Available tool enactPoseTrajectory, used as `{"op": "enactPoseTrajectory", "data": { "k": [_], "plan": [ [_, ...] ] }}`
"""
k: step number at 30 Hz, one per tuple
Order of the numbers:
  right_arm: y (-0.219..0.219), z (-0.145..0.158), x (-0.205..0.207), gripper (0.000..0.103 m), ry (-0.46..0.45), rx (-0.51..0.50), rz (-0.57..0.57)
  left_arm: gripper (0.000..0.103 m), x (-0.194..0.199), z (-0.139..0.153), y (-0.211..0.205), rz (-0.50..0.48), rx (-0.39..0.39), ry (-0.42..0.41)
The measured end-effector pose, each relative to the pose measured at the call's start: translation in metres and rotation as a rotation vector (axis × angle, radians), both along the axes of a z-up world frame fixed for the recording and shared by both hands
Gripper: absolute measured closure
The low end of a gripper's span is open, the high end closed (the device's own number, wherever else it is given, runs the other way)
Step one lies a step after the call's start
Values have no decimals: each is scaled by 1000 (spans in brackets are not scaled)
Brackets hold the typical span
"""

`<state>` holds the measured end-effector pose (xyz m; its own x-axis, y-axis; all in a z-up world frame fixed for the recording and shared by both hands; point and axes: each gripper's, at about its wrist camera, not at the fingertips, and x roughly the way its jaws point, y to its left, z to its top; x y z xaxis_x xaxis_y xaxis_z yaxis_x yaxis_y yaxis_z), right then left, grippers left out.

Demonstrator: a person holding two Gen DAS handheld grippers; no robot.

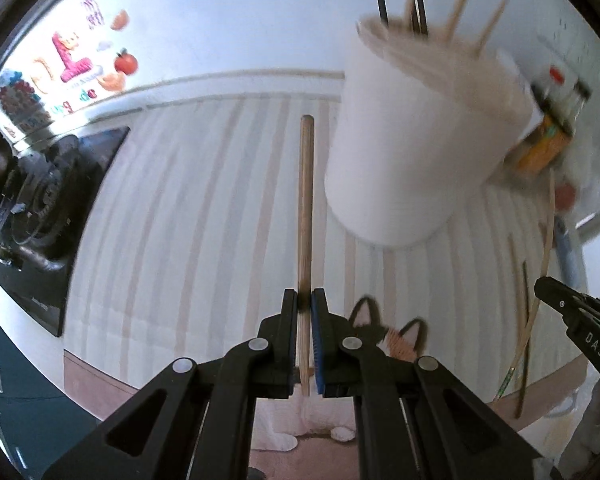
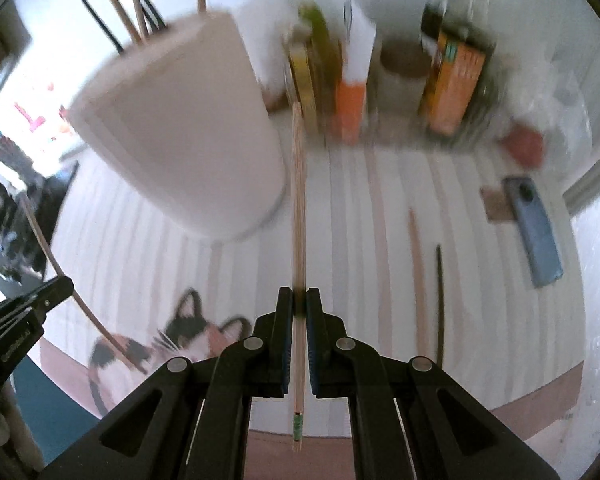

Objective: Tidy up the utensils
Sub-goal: 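Lift both light wooden chopsticks and carry them above the holder, then lower both chopsticks into the holder slots and open both tools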

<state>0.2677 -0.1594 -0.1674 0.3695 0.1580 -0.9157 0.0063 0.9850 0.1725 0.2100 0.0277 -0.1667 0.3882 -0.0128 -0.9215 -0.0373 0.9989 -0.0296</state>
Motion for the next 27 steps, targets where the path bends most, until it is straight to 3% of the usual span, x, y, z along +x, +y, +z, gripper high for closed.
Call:
{"op": "enactPoseTrajectory", "data": {
  "k": [12,20,27],
  "plan": [
    [-12,105,34,96,-241,109,-45,99,15,118,35,77,-103,-262],
    [-9,172,84,96,-396,148,-65,99,54,198,33,55,-209,-430],
    [5,197,125,96,-516,183,-85,99,104,213,16,7,-248,-445]
  ]
}}
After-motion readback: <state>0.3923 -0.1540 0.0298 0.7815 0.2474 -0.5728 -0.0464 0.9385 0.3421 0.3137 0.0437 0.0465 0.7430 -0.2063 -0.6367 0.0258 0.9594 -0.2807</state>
